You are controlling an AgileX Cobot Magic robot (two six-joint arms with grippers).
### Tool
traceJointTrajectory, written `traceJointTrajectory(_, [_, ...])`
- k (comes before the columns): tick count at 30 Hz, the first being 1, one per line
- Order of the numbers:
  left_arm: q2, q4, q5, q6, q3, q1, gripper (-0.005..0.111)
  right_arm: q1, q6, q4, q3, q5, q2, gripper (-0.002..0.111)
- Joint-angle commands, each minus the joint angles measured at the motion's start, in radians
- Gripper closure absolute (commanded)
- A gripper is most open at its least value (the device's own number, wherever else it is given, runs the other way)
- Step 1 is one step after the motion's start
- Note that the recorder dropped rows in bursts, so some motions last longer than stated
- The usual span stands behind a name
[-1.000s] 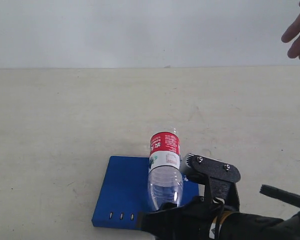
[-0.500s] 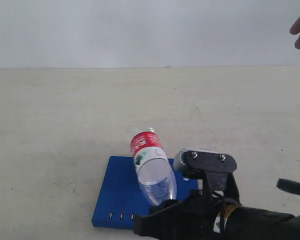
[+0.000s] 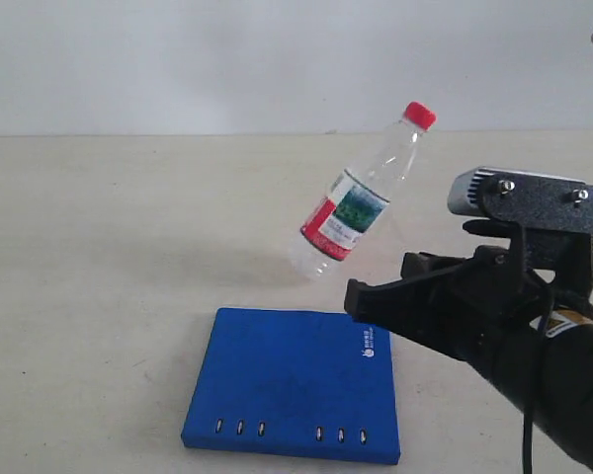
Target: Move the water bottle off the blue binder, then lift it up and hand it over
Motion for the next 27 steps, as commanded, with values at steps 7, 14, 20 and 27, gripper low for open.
traceJointTrajectory(7, [-0.003,0.002,-0.003,0.003,0.0,0.002,0.102,-0.001,-0.047,0.011,-0.003,-0.074,-0.007,0.105])
traceJointTrajectory(14, [-0.003,0.002,-0.003,0.003,0.0,0.002,0.102,-0.117,0.02,-0.04,-0.111,-0.025,0.093,0.06])
traceJointTrajectory(20, [-0.003,0.002,-0.003,0.003,0.0,0.002,0.102,-0.371,0.027,-0.038,-0.31,0.122,0.221,0.057])
traceJointTrajectory(27, [-0.003,0.002,-0.003,0.003,0.0,0.002,0.102,-0.782,0.161,-0.126,-0.639,0.863,0.437,0.057])
